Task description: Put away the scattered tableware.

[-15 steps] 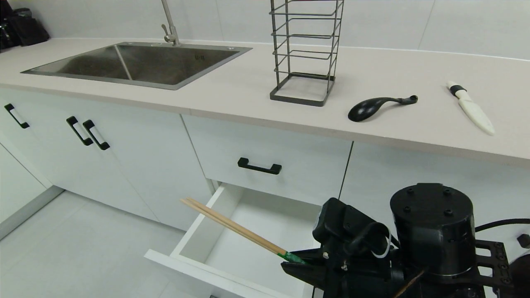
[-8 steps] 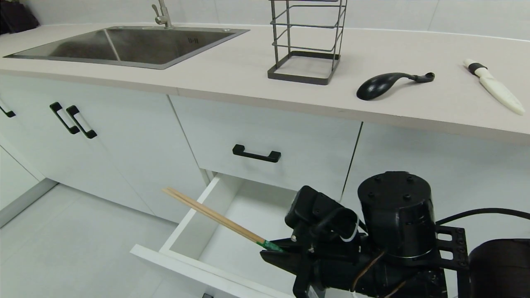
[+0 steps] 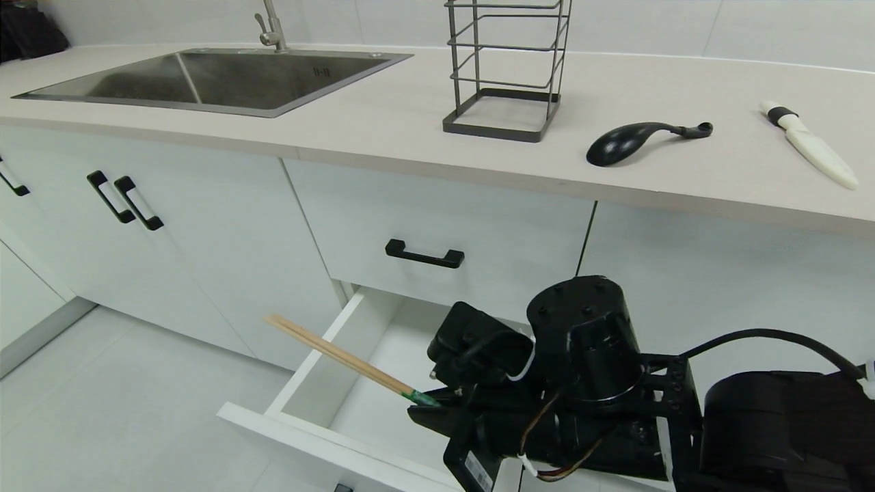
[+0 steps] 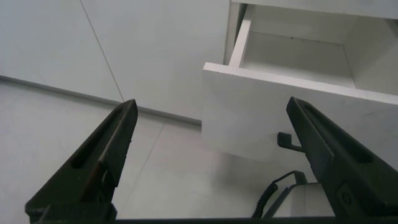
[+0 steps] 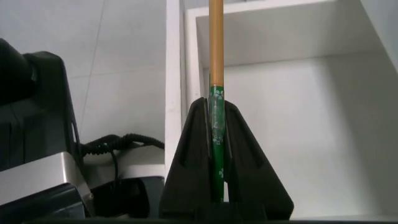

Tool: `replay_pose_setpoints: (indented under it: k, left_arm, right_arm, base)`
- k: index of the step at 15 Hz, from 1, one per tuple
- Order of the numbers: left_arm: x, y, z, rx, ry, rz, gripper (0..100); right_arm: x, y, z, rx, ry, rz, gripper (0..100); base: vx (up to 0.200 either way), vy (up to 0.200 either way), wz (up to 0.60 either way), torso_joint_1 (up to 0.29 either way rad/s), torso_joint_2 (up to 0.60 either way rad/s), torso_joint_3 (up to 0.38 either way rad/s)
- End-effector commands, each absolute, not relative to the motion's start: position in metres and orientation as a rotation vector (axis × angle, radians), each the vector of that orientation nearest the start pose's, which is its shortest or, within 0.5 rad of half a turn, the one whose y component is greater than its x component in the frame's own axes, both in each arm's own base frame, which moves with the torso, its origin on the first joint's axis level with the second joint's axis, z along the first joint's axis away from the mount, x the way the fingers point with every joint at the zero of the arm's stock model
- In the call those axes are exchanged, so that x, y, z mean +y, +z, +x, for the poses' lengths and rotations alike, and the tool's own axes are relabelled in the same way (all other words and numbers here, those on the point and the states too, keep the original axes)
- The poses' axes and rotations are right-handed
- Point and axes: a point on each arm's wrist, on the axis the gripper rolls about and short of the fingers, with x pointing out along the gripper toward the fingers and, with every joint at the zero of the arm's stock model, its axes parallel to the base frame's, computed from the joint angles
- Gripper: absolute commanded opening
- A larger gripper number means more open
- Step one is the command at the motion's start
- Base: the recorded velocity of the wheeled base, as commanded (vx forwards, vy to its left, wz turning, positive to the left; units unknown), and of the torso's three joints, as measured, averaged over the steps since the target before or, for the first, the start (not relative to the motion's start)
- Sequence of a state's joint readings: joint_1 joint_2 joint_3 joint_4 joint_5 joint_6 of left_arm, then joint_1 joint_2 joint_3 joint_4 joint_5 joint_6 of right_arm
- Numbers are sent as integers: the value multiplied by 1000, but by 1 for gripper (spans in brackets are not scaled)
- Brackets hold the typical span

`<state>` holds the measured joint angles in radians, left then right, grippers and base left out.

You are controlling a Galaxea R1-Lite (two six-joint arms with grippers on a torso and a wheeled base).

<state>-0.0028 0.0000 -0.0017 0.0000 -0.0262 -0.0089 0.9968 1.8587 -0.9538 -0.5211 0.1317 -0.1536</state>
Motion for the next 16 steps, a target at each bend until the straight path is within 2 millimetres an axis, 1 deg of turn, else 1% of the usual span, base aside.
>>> replay_pose_setpoints:
  k: [1, 2, 3, 7, 10, 12, 14, 16]
  left_arm:
    - [-1, 76, -23, -1, -29, -9, 100]
    - [-1, 76, -23, -1, -28, -9, 100]
    - [-1, 76, -23, -1, -29, -9, 100]
    - [-1, 76, -23, -1, -29, -9, 100]
    - [-1, 76, -23, -1, -29, -9, 100]
    - [-1, 76, -23, -1, -28, -9, 100]
    - [-1, 76, -23, -1, -28, -9, 100]
    - [-1, 76, -23, -1, -29, -9, 100]
  right_arm:
    - [297, 153, 189, 298, 1130, -310, 0]
    - [301, 142, 193, 332, 1069, -320, 0]
    - [305, 136, 196, 347, 1051, -327, 0]
    - [321, 127, 212, 386, 949, -354, 0]
    - [323, 123, 213, 413, 907, -345, 0]
    - [322, 123, 214, 413, 860, -342, 0]
    - [321, 119, 216, 433, 780, -334, 0]
    - [324, 116, 219, 442, 747, -342, 0]
  base:
    - [0, 0, 0, 0, 0, 0]
    - [0, 0, 0, 0, 0, 0]
    - [0, 0, 0, 0, 0, 0]
    - [0, 0, 0, 0, 0, 0]
    - [0, 0, 0, 0, 0, 0]
    - [0, 0, 0, 0, 0, 0]
    - [0, 0, 0, 0, 0, 0]
    - [0, 0, 0, 0, 0, 0]
